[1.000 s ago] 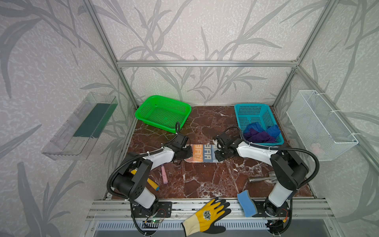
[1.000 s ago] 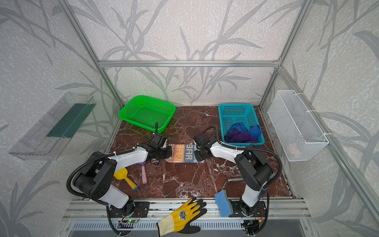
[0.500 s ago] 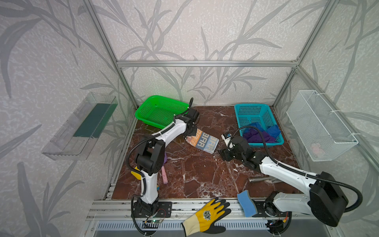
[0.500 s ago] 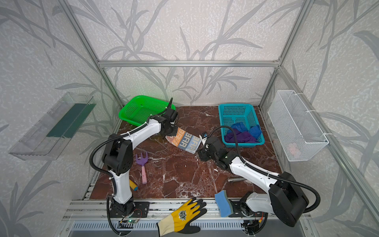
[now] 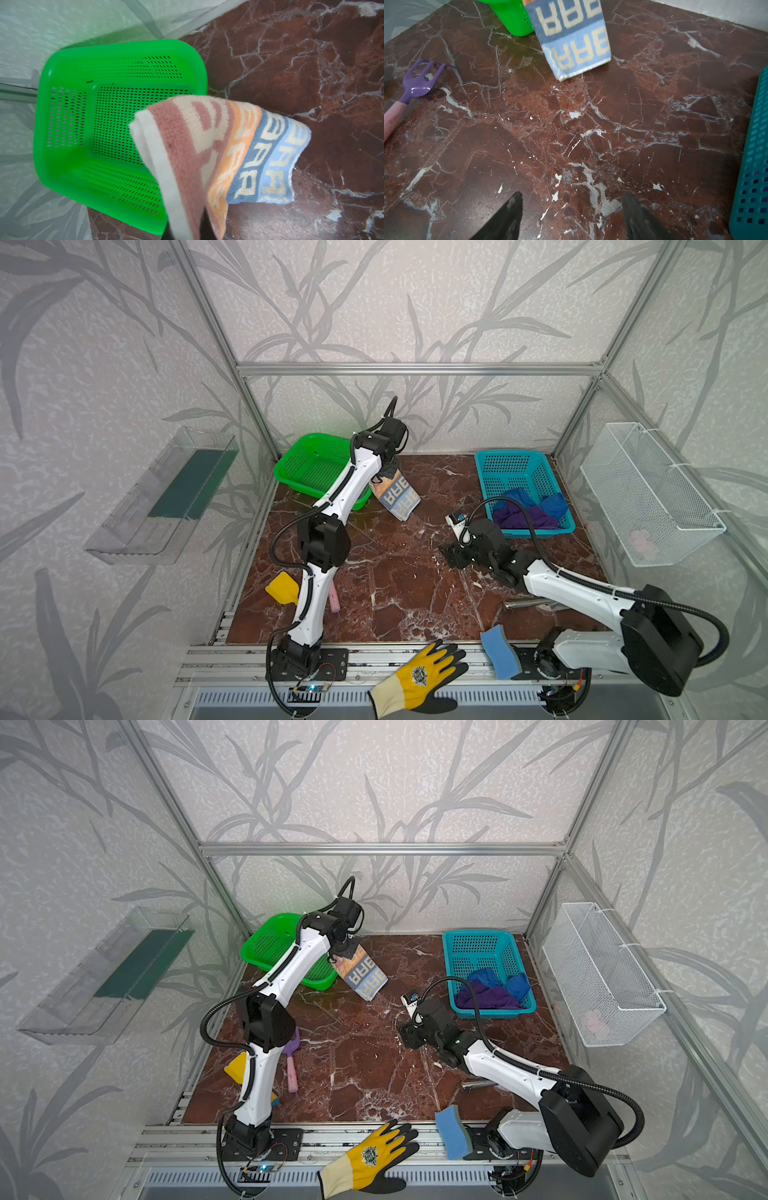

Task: Fold and stack the towels
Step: 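Carry the towel into the green basket with the left gripper while the right gripper withdraws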

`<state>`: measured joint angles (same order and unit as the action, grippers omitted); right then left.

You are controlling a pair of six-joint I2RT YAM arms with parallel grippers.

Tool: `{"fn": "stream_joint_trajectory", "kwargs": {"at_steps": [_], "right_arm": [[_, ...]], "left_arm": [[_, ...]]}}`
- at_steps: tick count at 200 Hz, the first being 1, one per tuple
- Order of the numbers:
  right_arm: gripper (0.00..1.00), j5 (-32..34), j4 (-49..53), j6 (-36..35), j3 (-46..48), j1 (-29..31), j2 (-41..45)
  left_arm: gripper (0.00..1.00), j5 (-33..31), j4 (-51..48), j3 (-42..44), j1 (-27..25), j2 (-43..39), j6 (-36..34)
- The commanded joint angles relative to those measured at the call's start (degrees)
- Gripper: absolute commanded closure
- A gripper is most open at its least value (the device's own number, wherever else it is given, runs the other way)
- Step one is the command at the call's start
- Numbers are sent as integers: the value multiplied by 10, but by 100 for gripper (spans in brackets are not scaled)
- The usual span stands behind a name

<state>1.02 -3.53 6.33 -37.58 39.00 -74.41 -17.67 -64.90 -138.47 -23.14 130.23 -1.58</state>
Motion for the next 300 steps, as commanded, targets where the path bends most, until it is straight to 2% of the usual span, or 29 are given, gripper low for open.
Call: {"fn": "stream_joint_trajectory", "kwargs": {"at_steps": [1, 41, 131, 187, 229, 257, 300], "right_arm": [[24, -13, -23, -8, -2, -2, -14], [25, -23, -33, -10, -10, -2, -46], [25, -42, -45, -5, -37, 0, -116], [24, -40, -34, 3, -63, 12, -153], [25, -20, 8, 2, -95, 33, -170], [25, -6, 29, 0, -108, 51, -173], [25, 9, 27, 0, -113, 73, -164]], "left_arm": [[100, -32, -65, -46, 14, 22, -39], [100, -44, -42, -56, 41, 22, -62], [100, -25, -12, -68, 133, 30, -102], [100, -16, 49, -64, 176, 76, -129], [100, -56, 118, -66, 182, 140, -186], [100, -73, 135, -105, 196, 185, -192], [100, -78, 177, -105, 215, 197, -189]]}}
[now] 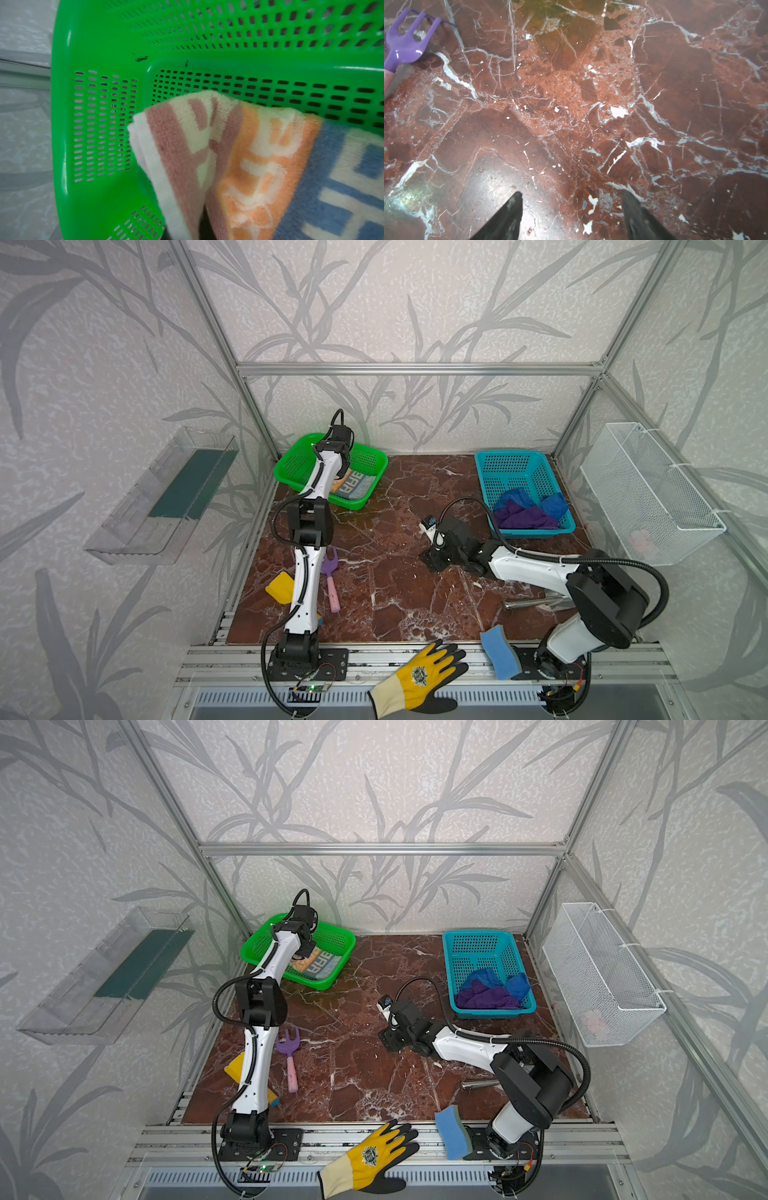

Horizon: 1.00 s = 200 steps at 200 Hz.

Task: Fold and stack the towels
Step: 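Carry the towel into the green basket with the left gripper while the right gripper withdraws, then open and raise the left gripper while the right gripper reaches toward the teal basket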

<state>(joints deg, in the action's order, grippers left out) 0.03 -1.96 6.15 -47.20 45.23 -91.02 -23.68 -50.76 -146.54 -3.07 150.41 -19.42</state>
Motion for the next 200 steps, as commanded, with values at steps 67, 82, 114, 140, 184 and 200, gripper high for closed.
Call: {"fn": "stream_joint_trajectory", "kwargs": {"at_steps": [67, 82, 114, 140, 184, 200], "right_arm": [[25, 28, 8, -6, -24, 29, 9], [25, 34, 10, -7, -24, 34, 13], [25, 42, 8, -7, -17, 42, 22], [24, 45, -2, -8, -8, 45, 33], [24, 76, 4, -7, -14, 45, 47], [24, 82, 16, -16, -27, 45, 46]], "left_arm": [[55, -39, 92, 23, 22, -6, -20], [40, -49, 96, 26, 22, -3, -20], [1, -81, 100, 24, 22, -10, -29], [1, -82, 95, 25, 22, -43, -20], [1, 12, 39, 43, 20, -140, 54], [1, 52, 3, 59, 20, -177, 89]]}}
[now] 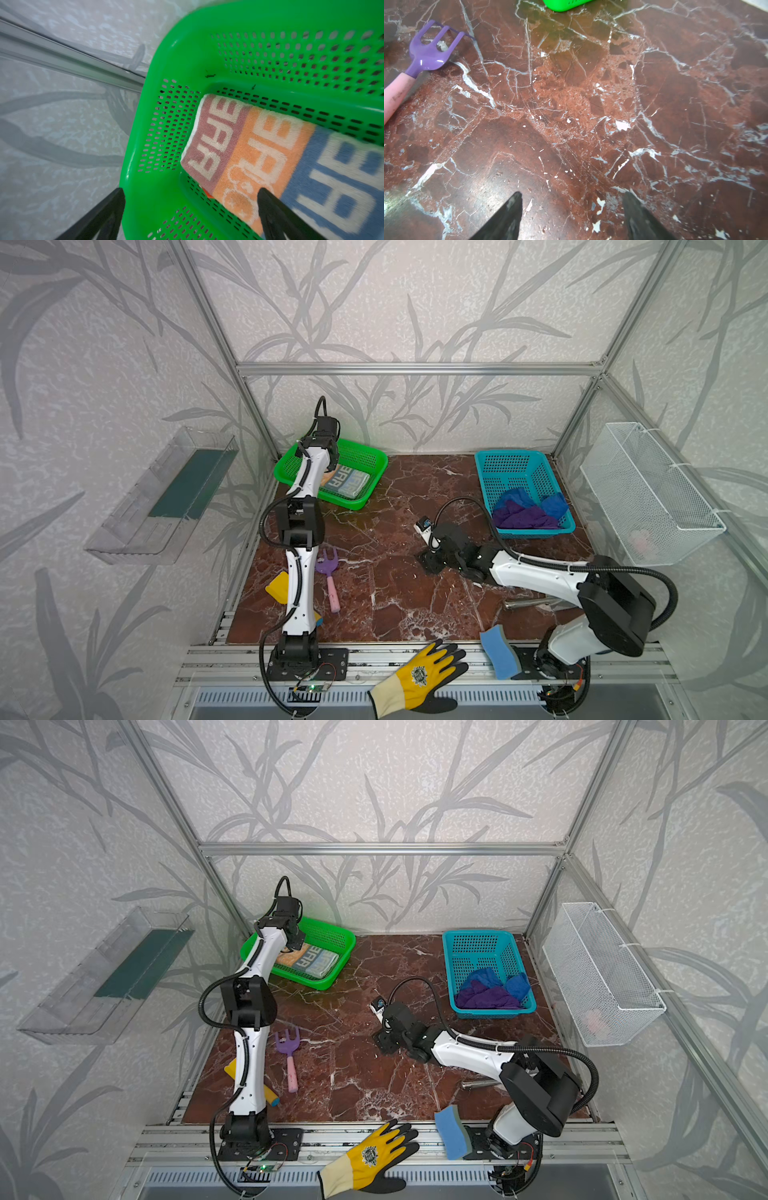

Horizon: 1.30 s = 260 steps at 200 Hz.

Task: Fold and stack the towels
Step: 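Open and raise the left gripper while the right gripper reaches toward the teal basket, then lower the right gripper into the teal basket and grasp the purple towel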

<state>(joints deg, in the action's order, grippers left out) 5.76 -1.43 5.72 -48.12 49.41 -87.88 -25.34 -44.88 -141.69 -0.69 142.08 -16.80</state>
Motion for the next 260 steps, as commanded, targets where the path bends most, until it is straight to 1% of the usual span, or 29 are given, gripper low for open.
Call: {"fn": "stream_joint_trajectory", "kwargs": {"at_steps": [1, 28, 44, 66, 89, 104, 116, 126, 147, 163, 179, 195, 213, 243, 260], "right_arm": [[24, 25, 11, -12, -19, 3, 14], [24, 43, 15, -18, -33, 3, 7], [24, 62, 14, -16, -43, 2, 3], [23, 101, 23, -26, -60, 2, 8], [18, 159, 90, -34, -111, -13, 13], [18, 158, 152, -24, -155, -41, 11], [18, 154, 172, -20, -171, -61, 13], [18, 152, 182, -20, -179, -78, 17], [18, 160, 222, -11, -203, -115, 19], [18, 182, 253, -6, -215, -143, 24], [18, 195, 282, -3, -220, -177, 32], [17, 196, 314, 10, -223, -221, 38], [18, 198, 341, 27, -217, -273, 43], [20, 221, 345, 30, -195, -336, 46], [21, 209, 325, 31, -180, -369, 47]], "left_arm": [[1, 71, -58, 11, -4, -96, 65], [1, 170, -119, 44, -6, -154, 135], [1, 254, -130, 87, -10, -189, 143], [1, 303, -130, 150, -31, -235, 175], [1, 294, -86, 252, -72, -291, 191], [1, 289, -42, 331, -105, -334, 191], [1, 291, -2, 395, -131, -372, 192], [1, 300, 38, 447, -147, -408, 202], [3, 341, 131, 559, -171, -487, 235], [3, 364, 209, 650, -190, -542, 255], [3, 361, 262, 722, -214, -585, 260], [3, 358, 290, 772, -234, -612, 266], [3, 359, 302, 804, -253, -625, 276], [4, 347, 324, 840, -273, -633, 285], [4, 345, 328, 847, -277, -630, 288]]}}
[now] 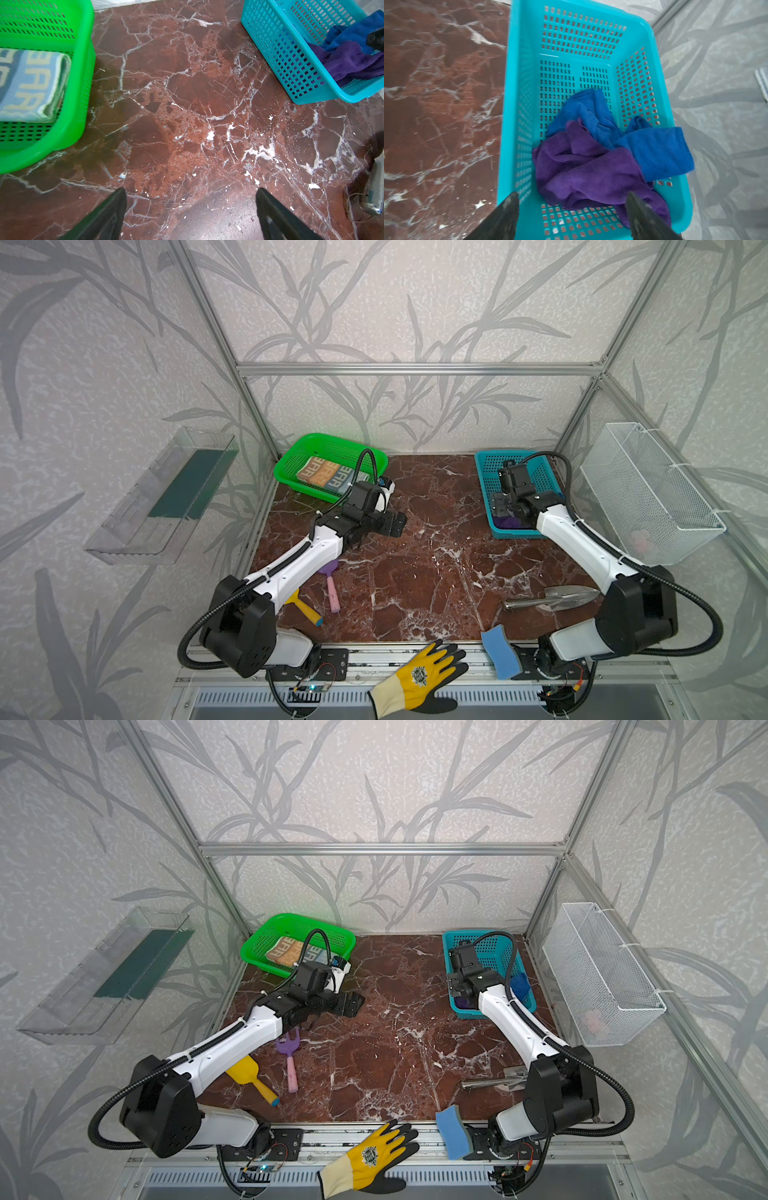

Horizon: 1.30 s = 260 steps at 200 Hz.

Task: Fold and stack the towels
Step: 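Lower the right gripper into the teal basket and grasp the purple towel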

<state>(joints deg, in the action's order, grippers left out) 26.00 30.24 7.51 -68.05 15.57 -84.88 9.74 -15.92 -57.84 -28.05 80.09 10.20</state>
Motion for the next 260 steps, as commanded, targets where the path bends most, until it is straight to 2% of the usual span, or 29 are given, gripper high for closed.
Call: {"fn": "stream_joint_trajectory", "kwargs": {"at_steps": [1, 43, 84, 115, 122, 131, 145, 160, 203, 260], "right_arm": [[20, 4, 6, 14, 20, -32, 17], [23, -42, -7, 27, 14, -86, -26], [26, -60, -12, 36, 7, -92, -82], [35, -65, -23, 54, 4, -92, -114], [39, -66, -28, 55, 3, -92, -118], [51, -68, -30, 57, 1, -92, -124], [77, -70, -25, 59, -6, -92, -126], [100, -70, -13, 58, -17, -92, -126], [100, -84, -8, 36, -27, -92, -83], [100, -180, -3, -19, -56, -81, 21]], "left_arm": [[4, -6, 38, 9, -3, -10, 18], [4, -14, 33, 11, -12, 1, 16], [4, -21, 34, 13, -15, 11, 18], [4, -24, 33, 11, -17, 22, 18], [4, -24, 33, 12, -17, 25, 18], [4, -26, 31, 9, -18, 29, 18], [4, -30, 26, 7, -19, 32, 17], [4, -35, 23, 5, -19, 36, 15], [4, -39, 24, -1, -19, 45, 14], [4, -45, 27, 0, -20, 53, 12]]}}
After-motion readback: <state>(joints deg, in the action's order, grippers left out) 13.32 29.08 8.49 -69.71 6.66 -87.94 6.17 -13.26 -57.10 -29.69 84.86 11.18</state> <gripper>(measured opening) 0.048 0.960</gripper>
